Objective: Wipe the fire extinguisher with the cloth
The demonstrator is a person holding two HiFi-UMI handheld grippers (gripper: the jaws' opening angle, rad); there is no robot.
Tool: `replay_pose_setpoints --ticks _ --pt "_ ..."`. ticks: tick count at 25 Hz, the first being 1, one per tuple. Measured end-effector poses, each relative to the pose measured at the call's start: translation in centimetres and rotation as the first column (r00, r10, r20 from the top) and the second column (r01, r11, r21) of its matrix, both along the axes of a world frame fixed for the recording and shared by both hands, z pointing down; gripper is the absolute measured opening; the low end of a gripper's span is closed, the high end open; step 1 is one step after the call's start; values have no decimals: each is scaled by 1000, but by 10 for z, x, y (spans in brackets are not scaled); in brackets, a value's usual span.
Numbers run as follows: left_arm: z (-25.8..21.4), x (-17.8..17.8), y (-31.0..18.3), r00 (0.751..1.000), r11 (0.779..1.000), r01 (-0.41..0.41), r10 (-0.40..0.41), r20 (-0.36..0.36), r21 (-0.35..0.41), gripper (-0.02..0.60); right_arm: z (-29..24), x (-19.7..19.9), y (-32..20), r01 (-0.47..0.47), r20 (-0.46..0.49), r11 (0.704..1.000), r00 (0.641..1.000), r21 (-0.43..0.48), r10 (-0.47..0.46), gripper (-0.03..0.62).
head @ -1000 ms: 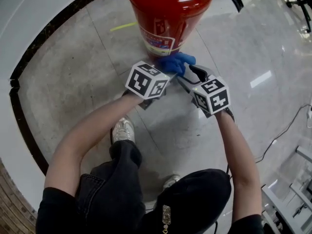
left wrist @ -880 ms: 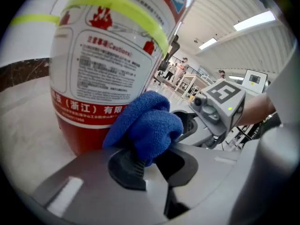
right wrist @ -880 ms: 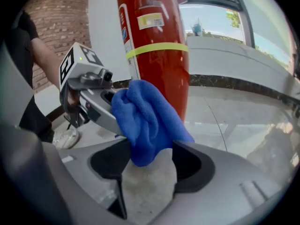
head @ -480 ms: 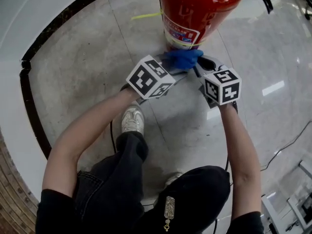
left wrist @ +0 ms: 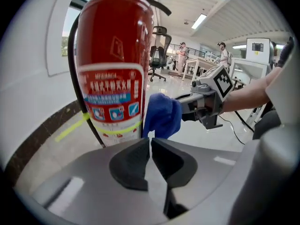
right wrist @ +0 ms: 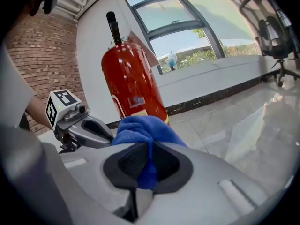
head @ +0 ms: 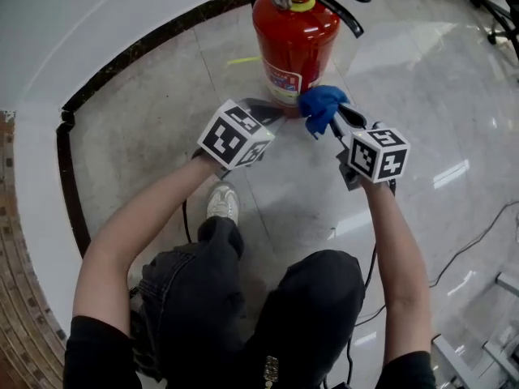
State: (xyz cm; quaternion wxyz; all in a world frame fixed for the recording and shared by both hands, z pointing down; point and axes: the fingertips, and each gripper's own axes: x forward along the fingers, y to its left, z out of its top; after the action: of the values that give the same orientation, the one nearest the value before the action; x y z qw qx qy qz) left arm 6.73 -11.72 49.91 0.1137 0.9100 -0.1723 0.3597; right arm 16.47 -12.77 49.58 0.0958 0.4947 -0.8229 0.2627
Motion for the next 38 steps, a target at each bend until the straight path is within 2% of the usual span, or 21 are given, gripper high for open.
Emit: replay_pose_setpoints --ticks 1,4,9,13,15,18,21,23,24,32,38 --pt "-13 1 0 1000 1000 -1 1 4 21 9 -13 3 2 3 -4 1000 1000 16 -3 28" --pt "-52 6 5 1000 997 6 -6 -2 79 8 -50 12 10 11 -8 998 1000 65 -10 28" --pt "-135 25 1 995 983 68 -55 -82 172 10 -87 24 19 -6 6 994 1000 106 5 28" --pt "-187 55 -2 986 976 101 -73 -149 195 119 -102 23 23 -11 20 995 1000 98 9 28" --pt "-204 73 -8 978 976 127 -93 -184 179 168 -110 22 25 -11 18 995 1000 100 10 28" --pt "-216 95 -26 953 973 208 -179 -244 97 199 -124 24 26 -7 5 994 1000 112 7 28" --pt "-218 108 -43 917 955 298 -280 -285 18 199 -132 30 30 -9 -7 993 1000 122 10 28" --pt "-218 110 -50 898 941 339 -326 -295 -4 162 -132 34 34 -11 -13 993 1000 121 13 28" --pt "-217 109 -51 899 940 342 -327 -292 3 126 -131 36 36 -12 -16 993 1000 117 14 28" --pt "-217 97 -36 947 964 247 -218 -238 100 123 -120 29 35 7 -12 996 1000 89 -5 28" --pt "-219 81 -25 960 974 206 -182 -214 92 121 -122 13 10 52 -82 993 996 108 -43 28"
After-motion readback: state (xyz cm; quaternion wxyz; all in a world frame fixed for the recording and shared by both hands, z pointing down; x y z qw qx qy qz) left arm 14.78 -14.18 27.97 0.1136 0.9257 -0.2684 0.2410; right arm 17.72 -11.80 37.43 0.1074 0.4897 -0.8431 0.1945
